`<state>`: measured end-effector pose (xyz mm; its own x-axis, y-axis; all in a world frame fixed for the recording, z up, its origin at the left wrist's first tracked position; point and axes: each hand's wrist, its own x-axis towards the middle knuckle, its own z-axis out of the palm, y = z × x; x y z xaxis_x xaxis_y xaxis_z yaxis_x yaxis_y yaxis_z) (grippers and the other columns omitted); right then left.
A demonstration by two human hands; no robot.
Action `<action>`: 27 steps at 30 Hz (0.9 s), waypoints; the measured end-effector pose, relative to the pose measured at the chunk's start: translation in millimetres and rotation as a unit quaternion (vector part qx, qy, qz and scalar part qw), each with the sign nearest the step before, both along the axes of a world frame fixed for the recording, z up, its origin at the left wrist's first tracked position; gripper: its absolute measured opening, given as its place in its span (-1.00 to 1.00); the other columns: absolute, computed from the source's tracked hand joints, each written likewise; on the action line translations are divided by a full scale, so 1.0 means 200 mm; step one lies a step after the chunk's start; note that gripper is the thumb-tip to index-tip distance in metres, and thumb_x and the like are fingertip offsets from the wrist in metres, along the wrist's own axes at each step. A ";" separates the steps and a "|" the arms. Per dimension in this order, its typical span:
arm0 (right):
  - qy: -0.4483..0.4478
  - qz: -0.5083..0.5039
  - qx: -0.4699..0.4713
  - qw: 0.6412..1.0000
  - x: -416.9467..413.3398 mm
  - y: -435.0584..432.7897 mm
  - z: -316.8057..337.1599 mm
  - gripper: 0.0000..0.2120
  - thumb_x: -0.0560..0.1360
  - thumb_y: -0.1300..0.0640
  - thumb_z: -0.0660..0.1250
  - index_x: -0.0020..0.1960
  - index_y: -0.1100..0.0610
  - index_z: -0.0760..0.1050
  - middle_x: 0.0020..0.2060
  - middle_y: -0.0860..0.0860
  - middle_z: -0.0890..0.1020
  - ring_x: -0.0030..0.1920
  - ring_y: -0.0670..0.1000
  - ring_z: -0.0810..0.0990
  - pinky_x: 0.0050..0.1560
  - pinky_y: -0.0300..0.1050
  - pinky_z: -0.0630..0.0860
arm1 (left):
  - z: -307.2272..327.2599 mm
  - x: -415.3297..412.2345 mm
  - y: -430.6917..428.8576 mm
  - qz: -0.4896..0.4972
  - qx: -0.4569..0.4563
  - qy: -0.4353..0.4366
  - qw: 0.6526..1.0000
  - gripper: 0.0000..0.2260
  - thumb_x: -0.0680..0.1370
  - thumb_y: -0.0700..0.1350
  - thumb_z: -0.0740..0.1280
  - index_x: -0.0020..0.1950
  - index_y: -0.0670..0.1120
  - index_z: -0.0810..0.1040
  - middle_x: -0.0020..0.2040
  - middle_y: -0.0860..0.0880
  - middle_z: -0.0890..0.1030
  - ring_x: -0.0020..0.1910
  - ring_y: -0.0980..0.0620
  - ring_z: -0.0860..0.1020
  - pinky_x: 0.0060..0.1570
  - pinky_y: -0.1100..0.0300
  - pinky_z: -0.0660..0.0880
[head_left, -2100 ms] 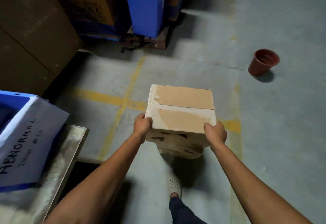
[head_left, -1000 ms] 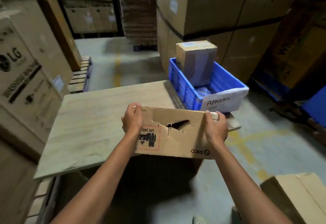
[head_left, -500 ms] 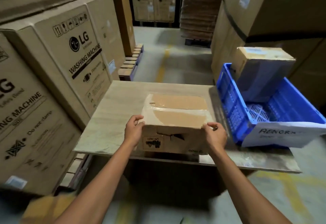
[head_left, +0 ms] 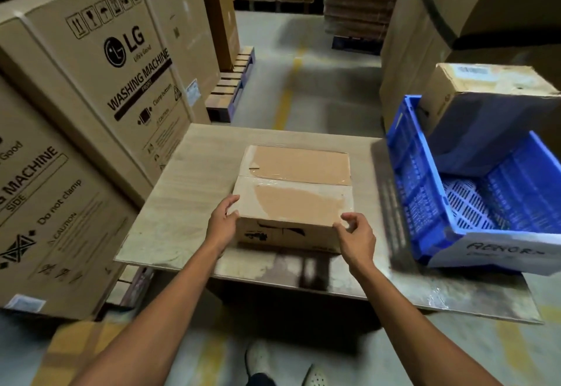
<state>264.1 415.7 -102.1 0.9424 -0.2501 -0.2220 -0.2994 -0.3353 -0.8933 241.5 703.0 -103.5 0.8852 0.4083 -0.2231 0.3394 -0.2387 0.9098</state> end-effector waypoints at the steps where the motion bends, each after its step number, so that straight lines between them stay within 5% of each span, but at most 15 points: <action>1: -0.003 0.003 -0.004 1.000 0.03 0.02 0.00 -0.82 0.53 0.16 0.42 0.12 0.05 0.54 -0.01 -0.05 0.62 0.01 -0.04 0.57 0.00 -0.18 0.39 | 0.00 0.03 0.02 -0.007 0.007 0.000 1.000 -0.61 0.64 -0.35 0.18 0.43 -0.07 0.46 0.46 -0.02 0.42 0.44 0.07 0.34 0.35 0.23 0.26; 6: 0.004 0.048 -0.068 0.997 0.21 0.11 0.01 -0.79 0.54 0.15 0.38 0.16 0.08 0.52 0.09 -0.02 0.64 0.13 0.03 0.61 -0.01 -0.14 0.42 | -0.01 0.18 0.11 -0.066 0.150 0.012 0.986 -0.64 0.68 -0.24 0.13 0.47 -0.07 0.40 0.50 -0.08 0.39 0.49 -0.08 0.33 0.36 0.19 0.27; 10: -0.094 0.149 -0.306 0.935 0.30 0.23 0.01 -0.74 0.60 0.07 0.28 0.25 0.12 0.51 0.37 0.07 0.50 0.37 0.14 0.47 0.32 0.11 0.44 | -0.03 0.28 0.12 -0.180 0.435 -0.030 0.882 -0.73 0.64 -0.20 0.23 0.32 -0.17 0.55 0.51 -0.24 0.34 0.50 -0.24 0.29 0.47 -0.14 0.27; 13: -0.158 0.251 -0.332 0.896 0.32 0.37 0.01 -0.80 0.61 0.05 0.27 0.13 0.11 0.59 0.27 0.06 0.57 0.31 0.12 0.51 0.30 0.10 0.48 | -0.05 0.34 0.07 -0.266 0.461 -0.129 0.837 -0.77 0.57 -0.12 0.24 0.08 -0.17 0.63 0.26 -0.23 0.56 0.29 -0.25 0.51 0.24 -0.17 0.49; 15: -0.181 0.261 -0.377 0.870 0.35 0.44 0.00 -0.80 0.57 -0.02 0.25 0.03 0.07 0.56 0.06 -0.01 0.56 0.14 0.09 0.52 0.14 0.10 0.50 | -0.05 0.39 0.05 -0.278 0.455 -0.116 0.838 -0.66 0.58 -0.01 0.19 0.19 -0.16 0.61 0.32 -0.23 0.54 0.35 -0.25 0.48 0.31 -0.17 0.45; 18: -0.129 0.272 -0.420 0.856 0.38 0.50 -0.05 -0.51 0.57 -0.19 0.03 0.30 0.06 0.48 0.37 0.10 0.47 0.44 0.19 0.38 0.35 0.18 0.32 | -0.04 0.46 0.04 -0.295 0.473 -0.003 0.830 -0.46 0.66 0.16 0.08 0.59 -0.06 0.22 0.62 -0.16 0.12 0.61 -0.15 0.04 0.55 -0.17 0.01; 21: -0.075 0.305 -0.451 0.835 0.38 0.53 -0.07 -0.36 0.59 -0.25 -0.16 0.52 0.01 0.31 0.58 0.16 0.23 0.59 0.21 0.14 0.49 0.23 0.14 | -0.04 0.48 0.06 -0.320 0.505 0.041 0.800 -0.41 0.67 0.24 -0.05 0.65 0.06 -0.06 0.65 -0.12 -0.10 0.62 -0.11 -0.18 0.55 -0.16 -0.17; 27: -0.080 0.316 -0.503 0.800 0.50 0.53 0.03 -0.48 0.52 -0.36 0.13 0.26 -0.02 0.44 0.25 0.09 0.45 0.29 0.15 0.42 0.16 0.13 0.38 | 0.02 0.58 0.10 -0.383 0.506 0.055 0.771 -0.38 0.64 0.30 0.03 0.63 0.07 0.01 0.62 -0.19 0.01 0.61 -0.18 -0.09 0.52 -0.22 -0.14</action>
<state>363.5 521.3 -96.4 0.9475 0.3115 -0.0719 0.3053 -0.9484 -0.0851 357.1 722.5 -99.7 0.9516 -0.2099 -0.2244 -0.1912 -0.9762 0.1025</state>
